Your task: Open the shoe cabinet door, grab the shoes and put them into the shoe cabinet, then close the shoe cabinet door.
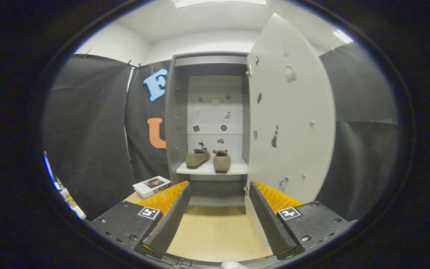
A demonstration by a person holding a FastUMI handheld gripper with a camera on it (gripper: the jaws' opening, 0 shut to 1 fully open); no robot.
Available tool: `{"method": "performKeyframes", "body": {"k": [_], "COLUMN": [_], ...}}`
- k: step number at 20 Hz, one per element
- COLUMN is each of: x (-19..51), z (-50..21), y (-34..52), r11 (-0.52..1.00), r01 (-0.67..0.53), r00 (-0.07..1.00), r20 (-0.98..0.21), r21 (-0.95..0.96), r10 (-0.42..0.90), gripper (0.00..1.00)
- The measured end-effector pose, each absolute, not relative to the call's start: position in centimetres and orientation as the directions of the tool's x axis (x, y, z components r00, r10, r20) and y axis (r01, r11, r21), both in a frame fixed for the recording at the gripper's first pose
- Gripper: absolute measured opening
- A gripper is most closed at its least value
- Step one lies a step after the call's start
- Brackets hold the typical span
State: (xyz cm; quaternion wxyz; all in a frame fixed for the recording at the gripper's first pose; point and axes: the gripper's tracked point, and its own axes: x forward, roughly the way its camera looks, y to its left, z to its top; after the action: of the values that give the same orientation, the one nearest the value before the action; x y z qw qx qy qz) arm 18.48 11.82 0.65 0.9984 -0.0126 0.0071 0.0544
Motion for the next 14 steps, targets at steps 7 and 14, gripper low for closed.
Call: {"method": "performKeyframes", "body": {"k": [7,14], "x": [15.3,19.5], "z": [0.3,3.2], "y": [-1.2,-9.8], "r11": [0.996,0.993], "r01": [0.086,0.113], "r00": [0.996,0.993], "r20": [-0.040,-0.025], "r21": [0.023,0.044], "r10": [-0.085,-0.112], "gripper": [0.99,1.00]}}
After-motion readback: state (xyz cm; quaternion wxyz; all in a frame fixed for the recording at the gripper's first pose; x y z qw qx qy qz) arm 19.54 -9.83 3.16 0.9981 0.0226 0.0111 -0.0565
